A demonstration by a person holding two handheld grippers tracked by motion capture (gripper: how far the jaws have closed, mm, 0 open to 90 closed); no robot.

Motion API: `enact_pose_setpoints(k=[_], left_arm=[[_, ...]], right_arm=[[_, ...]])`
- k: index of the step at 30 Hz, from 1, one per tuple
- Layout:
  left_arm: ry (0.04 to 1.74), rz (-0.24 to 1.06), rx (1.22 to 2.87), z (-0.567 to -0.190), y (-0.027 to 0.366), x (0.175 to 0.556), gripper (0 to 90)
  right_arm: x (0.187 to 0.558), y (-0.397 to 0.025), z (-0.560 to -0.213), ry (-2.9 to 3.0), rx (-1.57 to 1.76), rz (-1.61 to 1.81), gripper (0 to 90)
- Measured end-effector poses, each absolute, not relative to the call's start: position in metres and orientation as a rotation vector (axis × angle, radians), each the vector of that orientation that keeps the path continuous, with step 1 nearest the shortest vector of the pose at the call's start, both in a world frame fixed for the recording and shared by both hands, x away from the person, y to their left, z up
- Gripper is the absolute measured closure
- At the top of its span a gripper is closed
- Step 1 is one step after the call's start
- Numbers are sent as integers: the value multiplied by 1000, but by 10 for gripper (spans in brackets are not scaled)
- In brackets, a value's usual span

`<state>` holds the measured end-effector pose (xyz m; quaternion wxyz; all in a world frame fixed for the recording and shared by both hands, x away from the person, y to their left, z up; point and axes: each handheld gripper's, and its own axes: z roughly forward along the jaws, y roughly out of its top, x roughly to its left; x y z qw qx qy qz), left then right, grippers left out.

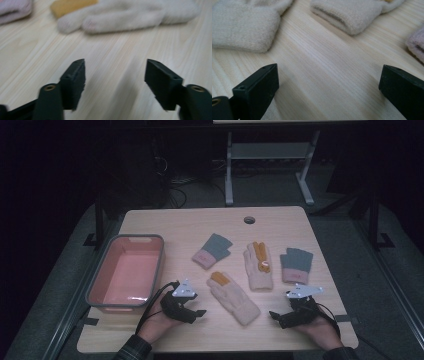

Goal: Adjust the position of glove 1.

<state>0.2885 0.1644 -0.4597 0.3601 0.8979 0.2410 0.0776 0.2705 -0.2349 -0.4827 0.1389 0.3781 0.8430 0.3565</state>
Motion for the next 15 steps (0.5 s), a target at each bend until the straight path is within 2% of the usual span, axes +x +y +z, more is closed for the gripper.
enact_pose_setpoints(k=[3,6,8,11,13,15], left_arm=[[631,214,2309,-463,171,288,212],[647,223,2307,-469,176,286,195],[623,248,2297,-474,176,284,135],[615,248,2289,-475,176,284,125],[604,258,2273,-477,178,285,124],[604,260,2272,-477,178,285,125]], right_arm=[[270,-235,-483,2437,1093,1030,26],[271,-234,-482,2441,1089,1024,28],[270,-232,-479,2462,1073,1006,54],[269,-229,-476,2466,1087,998,69],[270,-229,-472,2462,1092,1004,143],[270,-228,-469,2467,1103,1017,164]])
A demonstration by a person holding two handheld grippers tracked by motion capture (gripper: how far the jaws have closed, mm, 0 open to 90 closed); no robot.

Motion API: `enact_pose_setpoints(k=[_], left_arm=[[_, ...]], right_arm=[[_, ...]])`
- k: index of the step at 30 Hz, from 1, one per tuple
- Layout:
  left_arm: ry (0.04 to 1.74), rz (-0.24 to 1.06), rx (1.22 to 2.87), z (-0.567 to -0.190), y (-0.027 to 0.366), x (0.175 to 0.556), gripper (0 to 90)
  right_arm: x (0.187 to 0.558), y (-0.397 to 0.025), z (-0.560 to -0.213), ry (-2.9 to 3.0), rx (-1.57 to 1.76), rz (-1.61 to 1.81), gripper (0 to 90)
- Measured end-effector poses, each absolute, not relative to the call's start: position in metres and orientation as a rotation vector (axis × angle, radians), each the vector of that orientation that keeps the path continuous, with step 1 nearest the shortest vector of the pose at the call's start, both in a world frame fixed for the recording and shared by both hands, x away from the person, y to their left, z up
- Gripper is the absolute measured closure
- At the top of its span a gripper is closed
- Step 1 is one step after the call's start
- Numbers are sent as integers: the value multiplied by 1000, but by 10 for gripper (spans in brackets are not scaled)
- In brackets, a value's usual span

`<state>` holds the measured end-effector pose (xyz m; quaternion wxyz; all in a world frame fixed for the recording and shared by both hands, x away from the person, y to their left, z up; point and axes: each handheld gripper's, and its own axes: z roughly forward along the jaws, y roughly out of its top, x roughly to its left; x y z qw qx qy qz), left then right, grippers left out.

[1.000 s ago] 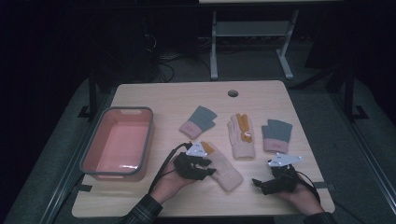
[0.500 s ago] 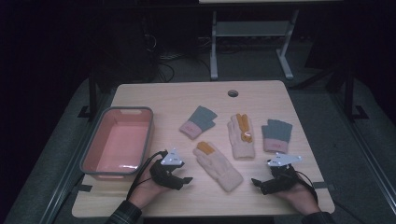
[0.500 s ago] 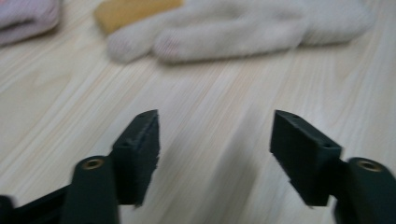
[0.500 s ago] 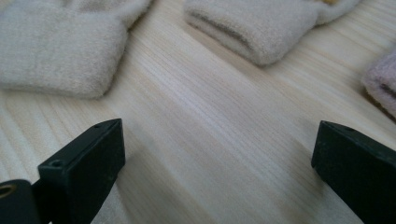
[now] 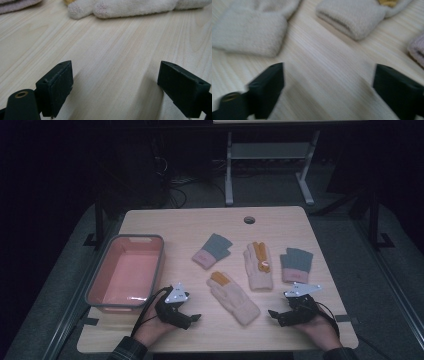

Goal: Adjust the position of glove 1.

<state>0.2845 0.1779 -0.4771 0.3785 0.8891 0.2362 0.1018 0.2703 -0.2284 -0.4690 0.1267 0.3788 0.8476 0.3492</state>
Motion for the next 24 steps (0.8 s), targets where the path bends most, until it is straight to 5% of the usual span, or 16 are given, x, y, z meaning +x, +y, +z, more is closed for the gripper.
enact_pose_setpoints(k=[5,7,8,9,12,24], left_arm=[[605,260,2273,-477,178,285,126],[606,261,2273,-477,178,285,126],[608,261,2272,-477,178,284,125],[610,260,2273,-477,178,284,125],[612,262,2272,-477,178,285,125],[617,258,2271,-477,178,285,125]], right_arm=[[279,-224,-455,2477,1127,1092,535],[281,-223,-453,2480,1131,1099,586],[285,-220,-450,2494,1142,1123,716],[285,-220,-450,2494,1142,1123,716],[298,-212,-445,2495,1107,1106,900],[340,-169,-442,2499,1072,1121,900]])
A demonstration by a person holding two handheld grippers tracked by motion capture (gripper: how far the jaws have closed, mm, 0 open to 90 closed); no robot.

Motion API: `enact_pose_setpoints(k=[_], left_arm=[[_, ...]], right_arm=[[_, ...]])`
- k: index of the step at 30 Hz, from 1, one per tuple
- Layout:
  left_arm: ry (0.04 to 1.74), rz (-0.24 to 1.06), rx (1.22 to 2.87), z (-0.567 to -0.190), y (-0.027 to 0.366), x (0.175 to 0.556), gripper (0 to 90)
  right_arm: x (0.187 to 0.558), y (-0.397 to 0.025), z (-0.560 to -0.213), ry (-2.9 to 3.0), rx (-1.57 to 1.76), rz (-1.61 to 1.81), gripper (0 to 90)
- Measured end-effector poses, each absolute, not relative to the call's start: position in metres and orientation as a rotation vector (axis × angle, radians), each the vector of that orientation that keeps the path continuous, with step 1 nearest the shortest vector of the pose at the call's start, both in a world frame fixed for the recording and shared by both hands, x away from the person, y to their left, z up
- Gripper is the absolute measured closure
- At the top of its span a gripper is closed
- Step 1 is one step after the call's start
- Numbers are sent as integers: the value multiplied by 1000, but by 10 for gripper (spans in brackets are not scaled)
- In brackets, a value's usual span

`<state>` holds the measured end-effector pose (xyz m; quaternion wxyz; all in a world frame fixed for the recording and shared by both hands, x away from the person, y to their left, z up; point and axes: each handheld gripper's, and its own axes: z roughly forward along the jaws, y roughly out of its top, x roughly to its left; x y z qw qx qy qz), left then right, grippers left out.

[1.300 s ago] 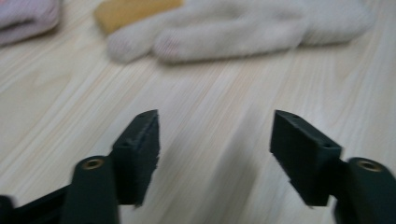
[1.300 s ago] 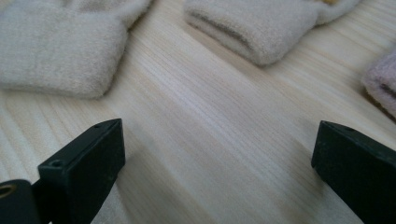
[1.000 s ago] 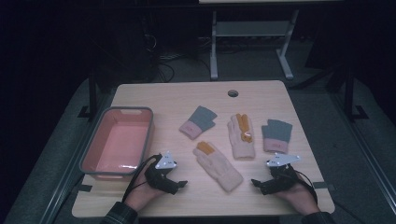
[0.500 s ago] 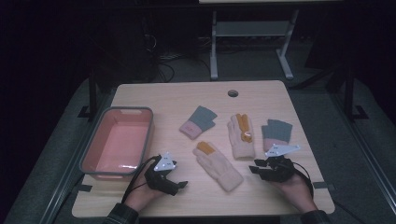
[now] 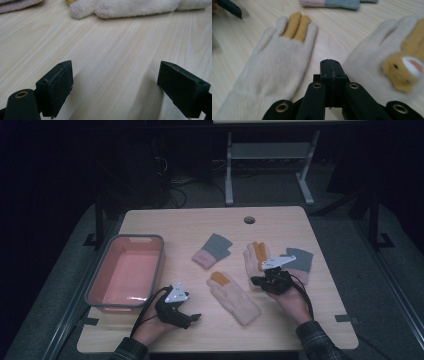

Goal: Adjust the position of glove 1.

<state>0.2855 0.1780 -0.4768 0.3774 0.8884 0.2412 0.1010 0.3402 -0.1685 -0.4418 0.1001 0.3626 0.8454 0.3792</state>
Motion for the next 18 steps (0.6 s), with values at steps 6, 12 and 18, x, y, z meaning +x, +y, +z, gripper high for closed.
enact_pose_setpoints(k=[6,12,18], left_arm=[[618,256,2273,-477,178,285,125],[621,252,2272,-477,178,285,126],[620,254,2272,-477,178,285,125]], right_arm=[[354,-157,-447,2512,1062,1104,900],[356,-155,-457,2554,1074,1029,900],[349,-170,-457,2550,1093,1010,900]])
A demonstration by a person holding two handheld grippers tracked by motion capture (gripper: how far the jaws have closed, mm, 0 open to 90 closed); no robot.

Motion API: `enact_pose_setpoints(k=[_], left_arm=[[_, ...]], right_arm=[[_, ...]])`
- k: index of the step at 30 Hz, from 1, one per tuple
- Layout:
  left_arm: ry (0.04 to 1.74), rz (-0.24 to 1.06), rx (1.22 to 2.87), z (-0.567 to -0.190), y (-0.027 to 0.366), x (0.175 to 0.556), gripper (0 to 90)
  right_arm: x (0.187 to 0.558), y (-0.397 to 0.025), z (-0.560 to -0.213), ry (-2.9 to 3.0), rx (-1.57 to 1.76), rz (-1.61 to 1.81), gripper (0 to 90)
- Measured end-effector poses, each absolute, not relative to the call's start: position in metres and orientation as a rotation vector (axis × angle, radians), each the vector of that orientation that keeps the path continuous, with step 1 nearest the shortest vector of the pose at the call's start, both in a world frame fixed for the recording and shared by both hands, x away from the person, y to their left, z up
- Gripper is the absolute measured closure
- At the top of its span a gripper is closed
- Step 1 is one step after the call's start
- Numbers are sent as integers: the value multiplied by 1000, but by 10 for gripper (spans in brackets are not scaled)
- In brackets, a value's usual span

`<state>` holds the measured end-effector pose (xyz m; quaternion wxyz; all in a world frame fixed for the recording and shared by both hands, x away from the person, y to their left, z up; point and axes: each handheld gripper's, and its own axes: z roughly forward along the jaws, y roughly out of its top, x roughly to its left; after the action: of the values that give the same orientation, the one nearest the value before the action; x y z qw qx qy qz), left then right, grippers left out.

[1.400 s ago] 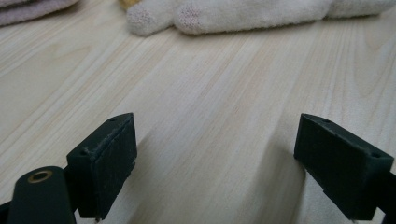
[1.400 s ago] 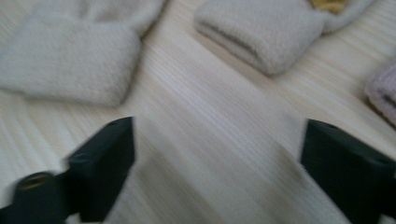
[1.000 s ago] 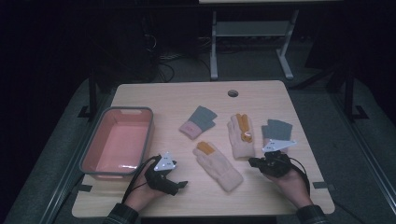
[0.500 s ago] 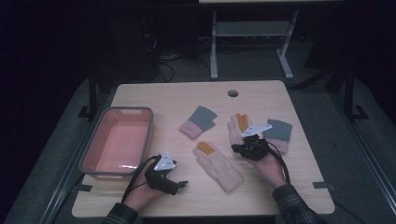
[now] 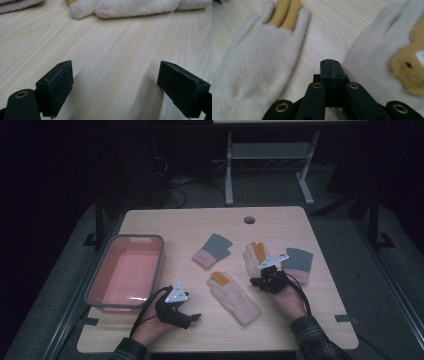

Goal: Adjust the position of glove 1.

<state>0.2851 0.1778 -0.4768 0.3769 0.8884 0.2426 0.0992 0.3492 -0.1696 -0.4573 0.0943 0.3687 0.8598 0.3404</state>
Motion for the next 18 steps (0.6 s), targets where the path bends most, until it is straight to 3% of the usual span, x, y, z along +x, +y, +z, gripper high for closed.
enact_pose_setpoints(k=[14,16,18], left_arm=[[621,253,2271,-477,178,285,126],[621,253,2271,-477,178,285,126],[621,253,2272,-477,178,285,126]], right_arm=[[335,-213,-454,2521,1165,1006,899],[335,-214,-450,2505,1155,1026,850],[340,-213,-443,2465,1149,1037,732]])
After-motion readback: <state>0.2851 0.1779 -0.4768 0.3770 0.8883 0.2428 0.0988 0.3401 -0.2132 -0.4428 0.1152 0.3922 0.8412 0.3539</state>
